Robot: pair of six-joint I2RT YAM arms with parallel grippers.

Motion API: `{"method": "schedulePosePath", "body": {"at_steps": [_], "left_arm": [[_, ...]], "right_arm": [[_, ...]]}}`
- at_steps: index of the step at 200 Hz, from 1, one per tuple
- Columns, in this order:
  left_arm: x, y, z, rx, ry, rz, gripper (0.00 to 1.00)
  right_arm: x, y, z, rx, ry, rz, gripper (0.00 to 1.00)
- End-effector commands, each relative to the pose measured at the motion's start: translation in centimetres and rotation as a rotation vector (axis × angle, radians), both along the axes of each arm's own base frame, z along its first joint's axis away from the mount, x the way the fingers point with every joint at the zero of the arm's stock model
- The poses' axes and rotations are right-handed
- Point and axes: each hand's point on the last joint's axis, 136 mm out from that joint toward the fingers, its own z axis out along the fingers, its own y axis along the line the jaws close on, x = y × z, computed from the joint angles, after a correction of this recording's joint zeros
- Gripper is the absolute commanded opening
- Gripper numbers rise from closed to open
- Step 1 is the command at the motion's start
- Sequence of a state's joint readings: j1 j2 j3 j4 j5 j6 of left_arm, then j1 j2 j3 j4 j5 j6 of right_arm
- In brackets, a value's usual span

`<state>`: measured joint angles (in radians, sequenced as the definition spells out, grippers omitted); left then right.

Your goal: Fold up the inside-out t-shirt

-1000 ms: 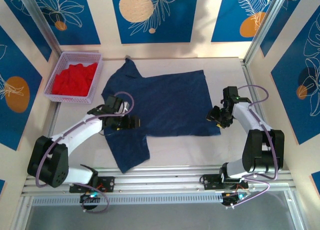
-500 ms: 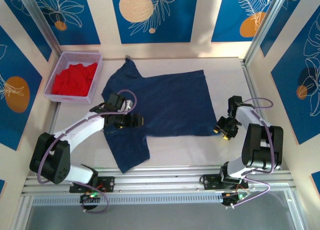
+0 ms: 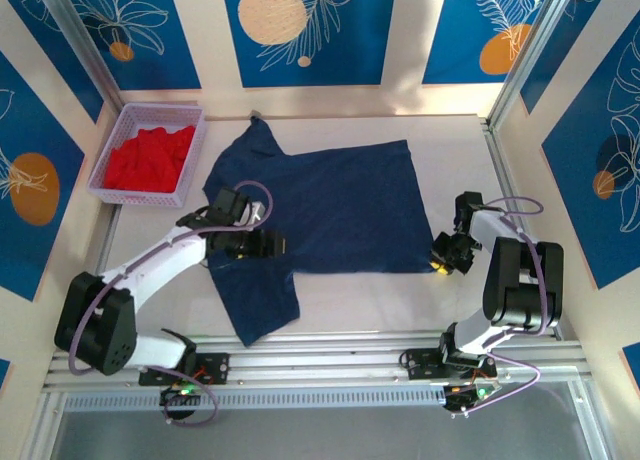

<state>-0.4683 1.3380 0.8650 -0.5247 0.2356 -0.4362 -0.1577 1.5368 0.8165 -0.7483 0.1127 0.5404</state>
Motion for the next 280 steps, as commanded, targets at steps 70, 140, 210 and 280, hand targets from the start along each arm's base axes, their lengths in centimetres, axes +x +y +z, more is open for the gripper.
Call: {"method": "schedulePosePath", "body": {"at_steps": [70, 140, 210, 280], "left_arm": [[-12.2, 5.9, -3.2, 0.289, 0.253, 0.141, 0.71], [-17.3, 6.7, -6.9, 0.323, 0.41, 0.18, 0.59], [-17.1, 5.0, -8.6, 0.29, 0.433, 0.113, 0.48], [-17.9, 5.8, -9.8, 0.327, 0.455, 0.112, 0.27]], "right_arm": [[1.0, 0.2, 2.3, -0.008, -0.121, 0.03, 0.0], [1.7, 1.0, 3.3, 0.035, -0.185, 0.042, 0.0], [1.8, 0.9, 3.4, 0.038, -0.19, 0.042, 0.0], [1.6, 0.8, 3.1, 0.031, -0.176, 0.041, 0.0]]}}
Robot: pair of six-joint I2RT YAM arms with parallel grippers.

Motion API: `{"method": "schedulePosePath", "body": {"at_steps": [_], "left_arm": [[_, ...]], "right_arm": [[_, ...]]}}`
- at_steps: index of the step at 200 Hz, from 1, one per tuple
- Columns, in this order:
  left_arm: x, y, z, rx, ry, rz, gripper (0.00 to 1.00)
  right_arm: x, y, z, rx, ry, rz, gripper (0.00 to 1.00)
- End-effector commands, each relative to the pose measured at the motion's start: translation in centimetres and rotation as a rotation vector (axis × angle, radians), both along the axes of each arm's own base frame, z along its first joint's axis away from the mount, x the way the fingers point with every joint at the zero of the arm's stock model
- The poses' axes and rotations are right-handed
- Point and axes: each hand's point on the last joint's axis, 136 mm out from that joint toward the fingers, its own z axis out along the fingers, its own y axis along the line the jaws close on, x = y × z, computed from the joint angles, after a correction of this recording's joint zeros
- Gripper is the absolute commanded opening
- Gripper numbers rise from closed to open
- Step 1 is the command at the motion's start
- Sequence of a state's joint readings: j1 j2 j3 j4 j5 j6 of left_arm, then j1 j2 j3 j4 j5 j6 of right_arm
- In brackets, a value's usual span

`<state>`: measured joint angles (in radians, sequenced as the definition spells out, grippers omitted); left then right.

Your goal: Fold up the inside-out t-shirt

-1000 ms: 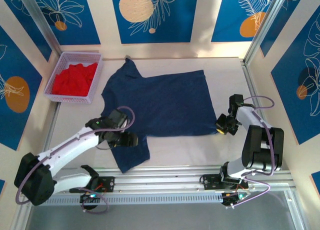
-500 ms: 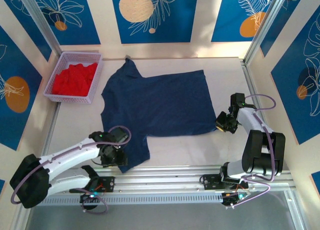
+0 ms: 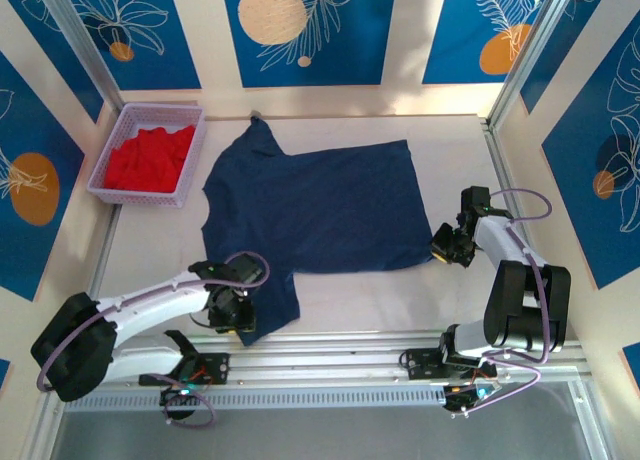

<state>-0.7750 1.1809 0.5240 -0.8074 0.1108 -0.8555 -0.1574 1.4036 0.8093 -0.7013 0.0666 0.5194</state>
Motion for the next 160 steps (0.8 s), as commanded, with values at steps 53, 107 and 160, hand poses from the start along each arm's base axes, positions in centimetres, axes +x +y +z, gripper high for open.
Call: {"method": "schedulePosePath", "body": {"at_steps": [53, 107, 160], "left_arm": [[-1.1, 0.6, -1.1, 0.006, 0.01, -0.014, 0.03], [0.1, 0.3, 1.8, -0.055, -0.072, 0.02, 0.0], [3.4, -0.8, 6.8, -0.276, -0.133, 0.126, 0.0]], "right_arm": [[-0.4, 0.3, 0.0, 0.015, 0.003, 0.018, 0.0], [-0.7, 0.2, 0.3, 0.003, -0.009, 0.013, 0.0], [0.5, 0.3, 1.1, 0.03, -0.046, 0.015, 0.0]]}}
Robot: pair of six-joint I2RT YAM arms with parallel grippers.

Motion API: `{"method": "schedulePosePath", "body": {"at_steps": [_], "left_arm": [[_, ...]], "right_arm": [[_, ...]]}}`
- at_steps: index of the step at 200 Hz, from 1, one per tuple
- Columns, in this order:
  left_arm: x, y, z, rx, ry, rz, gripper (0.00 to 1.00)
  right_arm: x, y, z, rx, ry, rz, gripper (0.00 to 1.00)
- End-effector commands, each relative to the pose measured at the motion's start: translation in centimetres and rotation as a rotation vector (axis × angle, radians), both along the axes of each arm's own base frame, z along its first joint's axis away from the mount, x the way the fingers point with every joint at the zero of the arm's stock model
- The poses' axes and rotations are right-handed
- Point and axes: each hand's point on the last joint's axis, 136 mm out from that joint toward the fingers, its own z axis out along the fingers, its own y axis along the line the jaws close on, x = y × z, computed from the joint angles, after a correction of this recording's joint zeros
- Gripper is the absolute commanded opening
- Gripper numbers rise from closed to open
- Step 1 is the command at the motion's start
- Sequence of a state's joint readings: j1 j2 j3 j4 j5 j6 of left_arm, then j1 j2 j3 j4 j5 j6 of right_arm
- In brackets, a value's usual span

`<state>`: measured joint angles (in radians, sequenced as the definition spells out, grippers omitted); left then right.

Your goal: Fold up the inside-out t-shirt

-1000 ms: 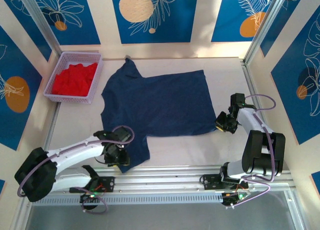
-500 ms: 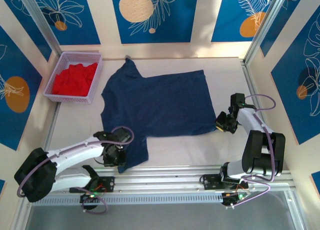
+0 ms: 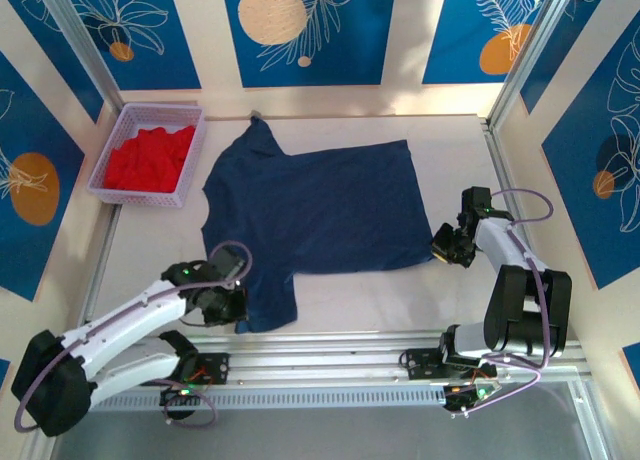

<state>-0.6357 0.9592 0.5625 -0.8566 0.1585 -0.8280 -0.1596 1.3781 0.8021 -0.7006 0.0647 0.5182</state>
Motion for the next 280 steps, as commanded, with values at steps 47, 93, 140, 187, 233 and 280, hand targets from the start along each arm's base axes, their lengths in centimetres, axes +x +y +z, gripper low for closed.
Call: {"method": "schedulePosePath", "body": {"at_steps": [47, 93, 140, 187, 233, 280], "left_arm": [[5.2, 0.5, 7.7, -0.217, -0.083, 0.05, 0.0], [11.2, 1.6, 11.1, -0.253, -0.208, 0.082, 0.0], [16.4, 2.4, 13.1, -0.263, -0.288, 0.089, 0.0], [21.2, 3.2, 14.6, -0.237, -0.35, 0.093, 0.0], [25.0, 4.4, 14.9, -0.202, -0.356, 0.109, 0.0], [27.0, 5.8, 14.2, -0.184, -0.342, 0.134, 0.0]], "right_arm": [[2.9, 0.6, 1.4, 0.072, -0.054, 0.031, 0.01], [5.1, 0.5, 1.9, 0.084, -0.081, 0.052, 0.03], [7.3, 0.8, 2.6, 0.096, -0.097, 0.074, 0.04], [9.3, 0.9, 3.2, 0.079, -0.117, 0.091, 0.04], [11.2, 1.0, 3.1, 0.059, -0.11, 0.115, 0.04], [13.2, 0.8, 3.3, 0.042, -0.113, 0.125, 0.05]]}}
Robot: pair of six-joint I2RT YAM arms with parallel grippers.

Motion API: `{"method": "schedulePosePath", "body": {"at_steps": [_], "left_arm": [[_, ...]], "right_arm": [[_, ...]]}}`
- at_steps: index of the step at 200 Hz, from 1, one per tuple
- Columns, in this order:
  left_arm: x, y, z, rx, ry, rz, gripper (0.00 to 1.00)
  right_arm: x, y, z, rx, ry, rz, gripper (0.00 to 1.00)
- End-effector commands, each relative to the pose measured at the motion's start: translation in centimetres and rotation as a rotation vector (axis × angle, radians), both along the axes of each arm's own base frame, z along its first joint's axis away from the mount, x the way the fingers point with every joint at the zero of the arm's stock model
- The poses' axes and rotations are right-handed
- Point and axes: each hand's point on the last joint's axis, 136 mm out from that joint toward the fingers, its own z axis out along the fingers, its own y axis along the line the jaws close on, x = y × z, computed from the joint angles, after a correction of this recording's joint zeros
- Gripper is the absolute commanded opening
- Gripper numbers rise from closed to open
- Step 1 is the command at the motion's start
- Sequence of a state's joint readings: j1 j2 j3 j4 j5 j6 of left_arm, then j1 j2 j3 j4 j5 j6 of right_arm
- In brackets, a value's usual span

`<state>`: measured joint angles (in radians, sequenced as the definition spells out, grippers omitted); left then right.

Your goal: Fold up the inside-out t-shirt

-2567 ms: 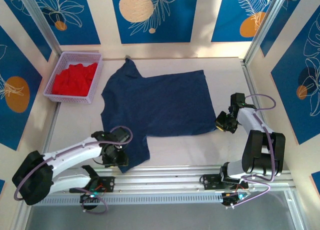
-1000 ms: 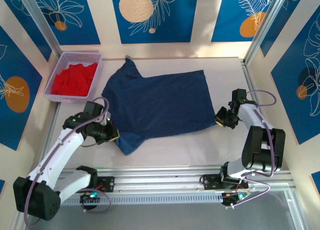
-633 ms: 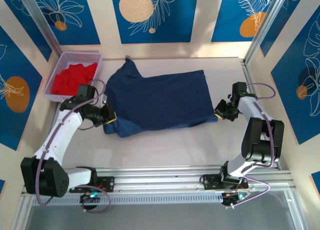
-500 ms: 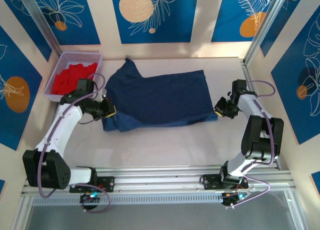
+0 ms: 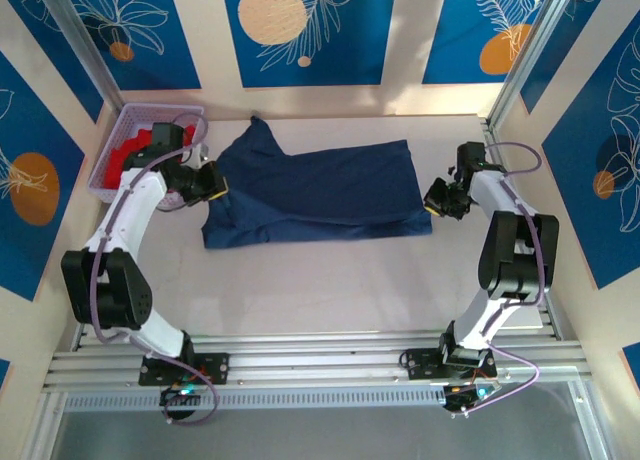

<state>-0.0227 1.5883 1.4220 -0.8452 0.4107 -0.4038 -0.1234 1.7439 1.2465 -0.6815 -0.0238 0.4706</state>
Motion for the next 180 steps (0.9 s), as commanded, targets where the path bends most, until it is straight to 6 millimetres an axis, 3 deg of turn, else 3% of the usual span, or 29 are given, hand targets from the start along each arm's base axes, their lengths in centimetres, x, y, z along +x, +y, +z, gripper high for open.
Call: {"method": "schedulePosePath", "body": {"at_steps": [1, 42, 103, 146, 180], "left_arm": [[1.1, 1.2, 0.3, 0.025, -0.023, 0.004, 0.0], [1.8, 2.0, -1.3, 0.035, 0.005, 0.026, 0.0], [2.5, 2.4, -1.9, 0.043, 0.018, 0.037, 0.0], [3.2, 2.7, -2.4, 0.049, 0.027, 0.044, 0.0], [5.0, 3.2, -3.3, 0.055, 0.045, 0.066, 0.0]], "right_arm": [[0.8, -0.1, 0.4, -0.018, 0.004, 0.021, 0.05], [2.3, -0.3, 0.4, -0.029, -0.004, 0.029, 0.06], [4.5, 0.4, 0.6, -0.038, -0.011, 0.062, 0.07], [5.7, 0.8, -0.3, -0.053, 0.003, 0.081, 0.07], [7.3, 0.7, -1.2, -0.063, 0.011, 0.083, 0.08]]}}
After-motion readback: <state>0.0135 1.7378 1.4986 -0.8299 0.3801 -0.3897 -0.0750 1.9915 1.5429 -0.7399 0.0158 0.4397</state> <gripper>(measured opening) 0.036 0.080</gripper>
